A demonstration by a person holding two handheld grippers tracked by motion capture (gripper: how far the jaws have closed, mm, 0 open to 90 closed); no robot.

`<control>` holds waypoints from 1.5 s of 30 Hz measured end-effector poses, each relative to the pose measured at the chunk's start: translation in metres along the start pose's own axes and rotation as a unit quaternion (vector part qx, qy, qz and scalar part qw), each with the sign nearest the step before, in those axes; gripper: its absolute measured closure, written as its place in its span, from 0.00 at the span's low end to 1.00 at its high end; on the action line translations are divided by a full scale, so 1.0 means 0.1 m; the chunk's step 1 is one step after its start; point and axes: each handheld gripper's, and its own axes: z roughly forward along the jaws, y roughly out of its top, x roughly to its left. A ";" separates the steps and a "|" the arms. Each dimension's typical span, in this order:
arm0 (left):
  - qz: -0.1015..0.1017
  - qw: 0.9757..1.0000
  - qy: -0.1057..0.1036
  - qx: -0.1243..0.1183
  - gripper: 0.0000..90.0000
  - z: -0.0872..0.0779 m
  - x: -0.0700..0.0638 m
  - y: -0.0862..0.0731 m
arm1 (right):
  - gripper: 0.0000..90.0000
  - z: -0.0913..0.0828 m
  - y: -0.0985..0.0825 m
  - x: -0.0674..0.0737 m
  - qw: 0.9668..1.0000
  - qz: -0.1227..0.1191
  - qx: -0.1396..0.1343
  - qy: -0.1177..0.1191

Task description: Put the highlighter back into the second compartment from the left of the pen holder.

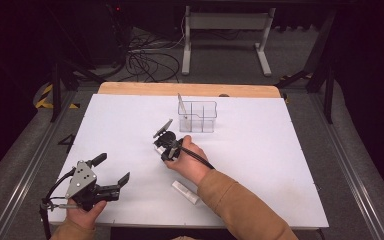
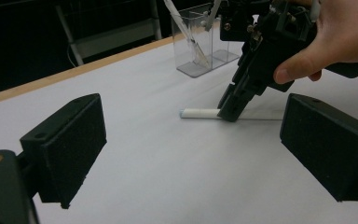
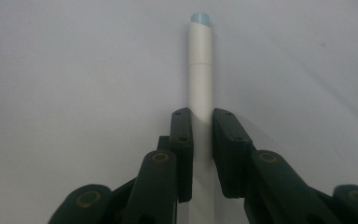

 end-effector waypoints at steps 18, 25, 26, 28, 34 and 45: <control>-0.002 1.000 0.001 -0.001 0.08 0.00 0.00 0.00 | 0.88 -0.21 -0.01 -0.01 0.999 -0.007 -0.036 0.010; 0.000 1.000 0.000 0.000 0.08 0.00 0.00 0.00 | 0.88 -0.31 -0.02 -0.01 0.998 -0.018 -0.053 0.013; 0.000 1.000 0.000 0.000 0.08 0.00 0.00 0.00 | 0.88 -0.32 -0.02 0.00 0.998 -0.019 -0.055 0.016; 0.000 1.000 0.001 0.000 0.08 0.00 0.01 0.00 | 0.88 -0.32 -0.03 0.01 0.998 -0.024 -0.057 0.012; 0.000 1.000 0.001 0.000 0.08 0.00 0.00 0.00 | 0.88 -0.36 -0.03 0.02 0.998 -0.031 -0.060 0.019; 0.000 1.000 0.001 0.000 0.08 0.00 0.00 0.00 | 0.88 -0.58 -0.06 -0.01 0.992 -0.044 -0.111 0.039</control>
